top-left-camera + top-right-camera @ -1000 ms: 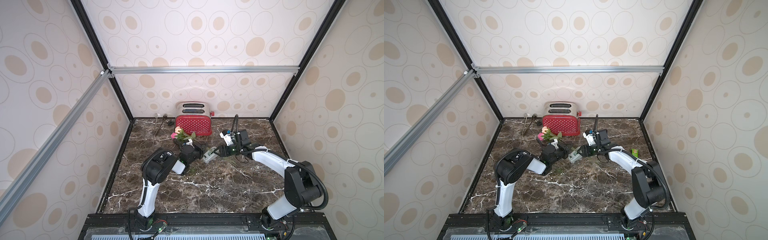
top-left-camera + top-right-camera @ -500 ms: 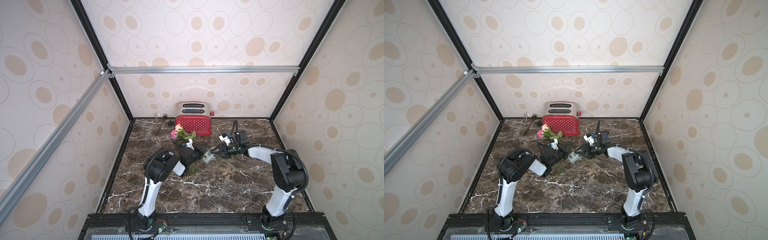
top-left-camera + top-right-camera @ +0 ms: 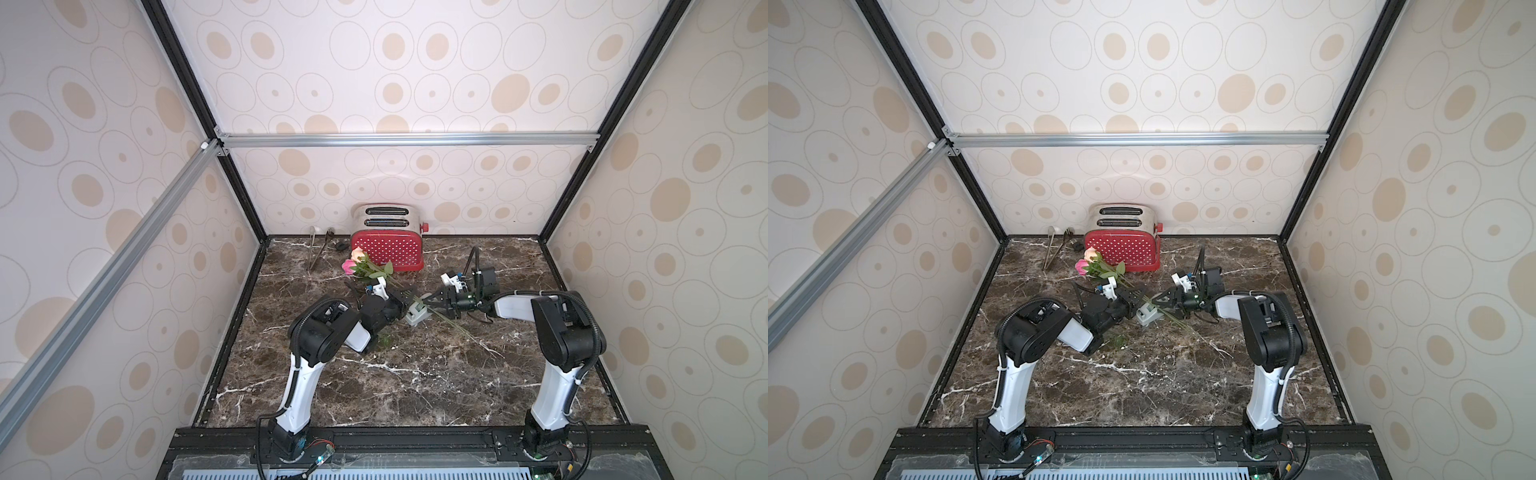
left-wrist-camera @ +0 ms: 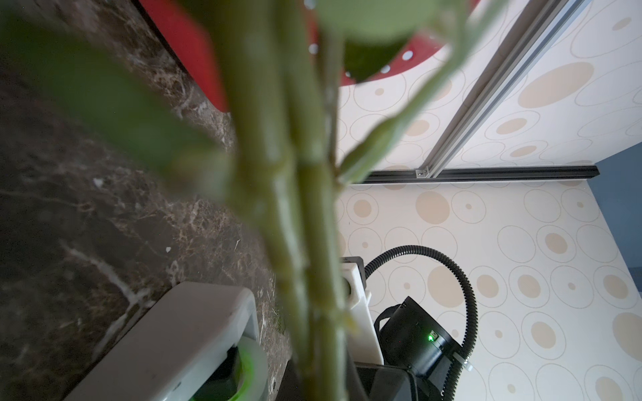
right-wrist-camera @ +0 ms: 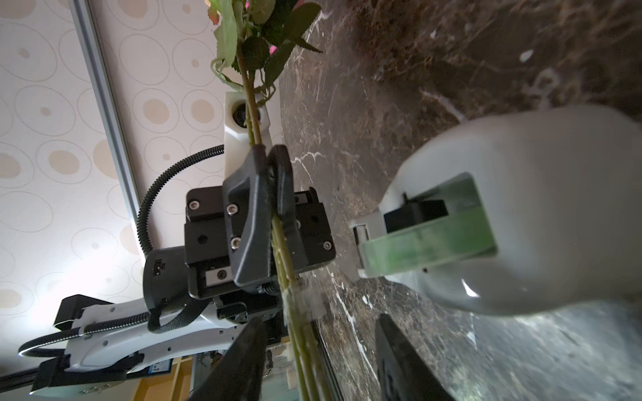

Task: Wrap bouquets with tape
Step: Wrap the tape around the bouquet.

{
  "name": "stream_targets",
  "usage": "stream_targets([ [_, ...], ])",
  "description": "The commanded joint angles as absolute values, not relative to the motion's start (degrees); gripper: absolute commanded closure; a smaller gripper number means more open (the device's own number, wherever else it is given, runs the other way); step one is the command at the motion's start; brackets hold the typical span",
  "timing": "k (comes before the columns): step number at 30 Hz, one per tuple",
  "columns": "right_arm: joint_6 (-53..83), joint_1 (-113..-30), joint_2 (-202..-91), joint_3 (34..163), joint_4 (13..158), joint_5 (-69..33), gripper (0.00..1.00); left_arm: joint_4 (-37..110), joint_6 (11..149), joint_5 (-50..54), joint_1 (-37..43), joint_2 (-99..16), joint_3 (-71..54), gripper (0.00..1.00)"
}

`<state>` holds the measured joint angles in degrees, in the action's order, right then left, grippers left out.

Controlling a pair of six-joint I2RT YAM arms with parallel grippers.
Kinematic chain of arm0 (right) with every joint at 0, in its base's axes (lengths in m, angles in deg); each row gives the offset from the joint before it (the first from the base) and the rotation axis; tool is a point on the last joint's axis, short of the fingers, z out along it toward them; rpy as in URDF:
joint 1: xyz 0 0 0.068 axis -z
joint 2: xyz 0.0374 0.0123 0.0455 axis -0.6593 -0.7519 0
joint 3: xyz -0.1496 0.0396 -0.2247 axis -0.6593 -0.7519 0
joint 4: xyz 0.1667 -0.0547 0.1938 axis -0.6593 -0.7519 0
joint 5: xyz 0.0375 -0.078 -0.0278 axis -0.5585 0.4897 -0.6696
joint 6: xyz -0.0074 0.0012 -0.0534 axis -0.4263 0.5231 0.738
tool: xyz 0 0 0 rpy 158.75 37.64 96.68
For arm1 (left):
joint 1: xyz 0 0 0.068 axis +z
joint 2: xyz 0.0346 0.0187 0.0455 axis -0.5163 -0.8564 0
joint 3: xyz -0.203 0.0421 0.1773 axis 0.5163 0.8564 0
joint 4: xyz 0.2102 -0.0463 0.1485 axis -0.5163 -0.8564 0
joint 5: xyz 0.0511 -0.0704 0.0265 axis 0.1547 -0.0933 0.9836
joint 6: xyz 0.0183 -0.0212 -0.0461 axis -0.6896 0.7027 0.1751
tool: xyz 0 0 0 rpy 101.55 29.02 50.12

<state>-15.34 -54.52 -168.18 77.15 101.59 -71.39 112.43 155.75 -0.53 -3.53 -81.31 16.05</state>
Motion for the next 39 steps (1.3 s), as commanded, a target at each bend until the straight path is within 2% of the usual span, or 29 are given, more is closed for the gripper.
stream_targets([
  [1,-21.7,-54.5,-169.6,75.2,110.9,-74.2,0.49,118.0,155.0,-2.2,-3.7,-81.6,14.9,1.0],
  [11,-30.3,-54.6,-171.2,72.5,124.4,-76.9,0.75,118.2,155.4,-2.7,-3.5,-82.2,14.7,1.0],
  [21,-34.4,-55.9,-170.1,69.8,131.2,-77.9,0.76,118.1,155.5,-3.3,-2.9,-82.5,14.7,1.0],
  [23,-33.3,-55.9,-169.5,69.1,130.3,-78.0,0.8,117.9,155.4,-3.4,-2.9,-82.4,14.5,1.0],
  [27,-32.5,-55.9,-169.9,70.1,129.9,-78.0,0.94,117.8,155.5,-3.6,-2.9,-82.5,14.2,1.0],
  [30,-33.0,-55.9,-170.5,70.8,131.4,-78.2,1.0,117.9,155.7,-3.6,-2.8,-82.4,14.4,1.0],
  [33,-31.2,-56.2,-170.8,71.4,130.5,-78.2,1.0,117.6,156.0,-3.7,-2.8,-82.2,14.8,1.0],
  [34,-29.3,-56.4,-170.8,71.9,128.3,-78.2,1.0,117.5,156.0,-3.6,-2.8,-82.0,15.0,0.9],
  [36,-23.6,-56.9,-170.1,73.6,121.6,-78.0,1.0,116.6,156.2,-3.6,-2.6,-81.5,15.5,0.65],
  [37,-19.5,-57.0,-169.4,74.5,117.1,-77.1,1.0,115.9,156.3,-3.5,-2.5,-81.1,15.9,0.58],
  [39,-7.6,-59.2,-167.5,77.5,102.1,-74.9,1.0,115.3,156.5,-3.6,-2.4,-80.5,16.4,0.57],
])
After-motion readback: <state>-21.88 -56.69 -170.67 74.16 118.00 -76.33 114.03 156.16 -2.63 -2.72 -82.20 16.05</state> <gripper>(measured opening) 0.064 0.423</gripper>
